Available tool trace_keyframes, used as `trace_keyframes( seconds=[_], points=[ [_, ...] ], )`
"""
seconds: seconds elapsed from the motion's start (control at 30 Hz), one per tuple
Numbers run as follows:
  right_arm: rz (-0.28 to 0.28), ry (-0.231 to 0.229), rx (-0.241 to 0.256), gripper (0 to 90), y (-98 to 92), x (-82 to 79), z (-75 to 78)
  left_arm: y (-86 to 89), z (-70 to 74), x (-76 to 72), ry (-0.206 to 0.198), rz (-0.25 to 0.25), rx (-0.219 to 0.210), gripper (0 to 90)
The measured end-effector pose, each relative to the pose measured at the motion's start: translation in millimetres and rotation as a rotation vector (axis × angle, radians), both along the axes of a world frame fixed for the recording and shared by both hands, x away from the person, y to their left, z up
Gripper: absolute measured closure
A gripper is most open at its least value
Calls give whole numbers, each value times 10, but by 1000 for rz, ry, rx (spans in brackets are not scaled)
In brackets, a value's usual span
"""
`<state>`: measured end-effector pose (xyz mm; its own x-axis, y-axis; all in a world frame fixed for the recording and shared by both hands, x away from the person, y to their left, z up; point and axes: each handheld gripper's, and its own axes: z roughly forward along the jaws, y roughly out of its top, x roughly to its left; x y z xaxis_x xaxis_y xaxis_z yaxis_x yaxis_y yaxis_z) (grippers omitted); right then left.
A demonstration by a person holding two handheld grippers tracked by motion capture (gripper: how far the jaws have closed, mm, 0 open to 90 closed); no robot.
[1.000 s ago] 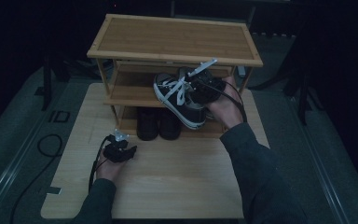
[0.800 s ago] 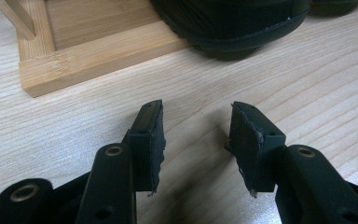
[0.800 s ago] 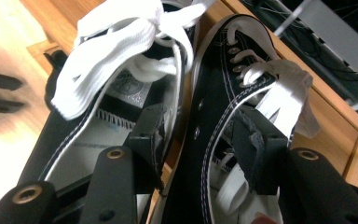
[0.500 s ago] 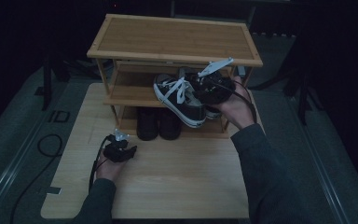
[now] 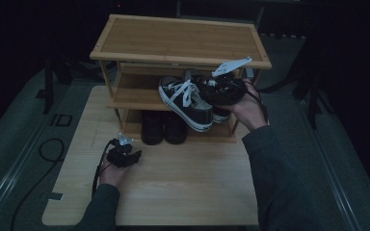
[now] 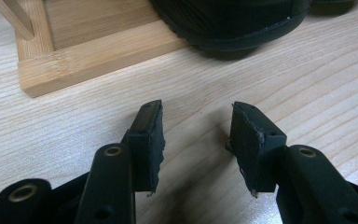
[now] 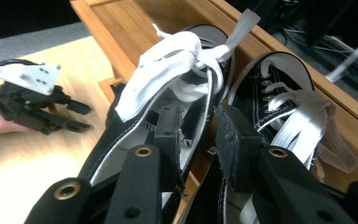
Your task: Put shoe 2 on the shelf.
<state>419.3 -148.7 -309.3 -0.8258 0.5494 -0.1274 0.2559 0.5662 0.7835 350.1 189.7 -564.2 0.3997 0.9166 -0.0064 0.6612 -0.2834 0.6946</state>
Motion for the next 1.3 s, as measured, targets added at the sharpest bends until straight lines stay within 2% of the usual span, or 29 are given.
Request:
trace_keyframes(
  seconds=[0.2, 0.53, 0.67, 0.77, 0.87, 0.93, 1.0, 1.17, 1.3],
  points=[
    [46, 38, 56, 743, -75, 41, 3, -4, 3, 6, 3, -2, 1, 544],
    [106, 65, 108, 788, -132, 65, -2, -8, 0, 6, 2, 3, -3, 539],
    [125, 92, 167, 803, -170, 91, 1, -17, -2, 8, -2, 3, 2, 535],
    [134, 96, 150, 832, -165, 93, -12, -19, 4, 15, 3, 7, 4, 539],
    [150, 97, 143, 897, -162, 87, -25, -18, 19, 23, 18, 12, 5, 548],
    [159, 97, 142, 900, -165, 82, -28, -21, 32, 20, 22, 11, 5, 553],
    [163, 90, 136, 900, -172, 73, -30, -30, 56, 12, 18, 6, 5, 553],
    [179, 79, 157, 900, -218, 45, -14, -51, 168, 10, 0, 1, 4, 556],
    [179, 69, 174, 900, -281, 37, -18, -58, 292, 17, -14, -8, -15, 561]
  ],
)
